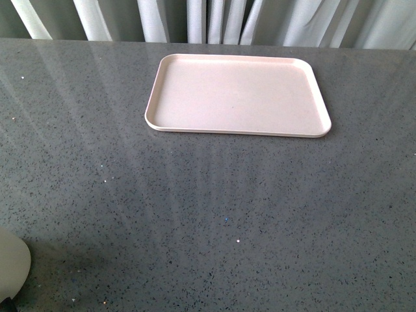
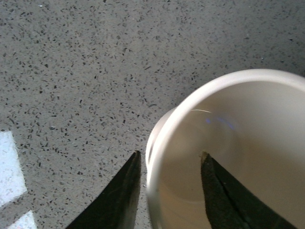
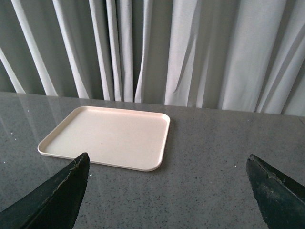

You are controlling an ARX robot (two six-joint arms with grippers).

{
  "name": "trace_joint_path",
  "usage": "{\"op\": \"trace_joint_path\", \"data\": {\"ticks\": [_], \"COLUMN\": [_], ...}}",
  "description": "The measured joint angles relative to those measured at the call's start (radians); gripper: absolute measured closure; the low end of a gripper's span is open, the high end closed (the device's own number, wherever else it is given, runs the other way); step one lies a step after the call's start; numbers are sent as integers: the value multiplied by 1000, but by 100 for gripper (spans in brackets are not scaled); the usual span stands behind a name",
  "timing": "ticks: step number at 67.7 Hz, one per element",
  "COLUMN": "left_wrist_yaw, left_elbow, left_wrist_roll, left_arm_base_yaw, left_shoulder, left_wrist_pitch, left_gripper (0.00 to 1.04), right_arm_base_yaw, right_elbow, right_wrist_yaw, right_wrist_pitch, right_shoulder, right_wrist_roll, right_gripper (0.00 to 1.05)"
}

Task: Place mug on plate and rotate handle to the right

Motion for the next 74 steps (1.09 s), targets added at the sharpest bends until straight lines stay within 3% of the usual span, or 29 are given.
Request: {"op": "trace_joint_path", "data": {"ticks": [16,43,59,74], "left_wrist_yaw": [-6,-90,-279,-360], "left_elbow": [0,106,344,591], "left_wrist_roll": [-80,-288,-549,-673], "left_arm_base_yaw": [-64,-255,-547,-713], "left_shoulder": [-123,-246,6,240], "left_wrist_pitch": [-95,-187,-75,-51], "left_gripper": [103,103,103,103], "right_arm_base_yaw": [0,0,0,0], "right_elbow": [0,0,0,0], "right_wrist_yaw": [0,0,0,0], "right_wrist_pitch": [0,0,0,0], "right_shoulder": [0,0,0,0], "right_wrist_roll": [0,0,0,0], "right_gripper": [9,9,9,9]}}
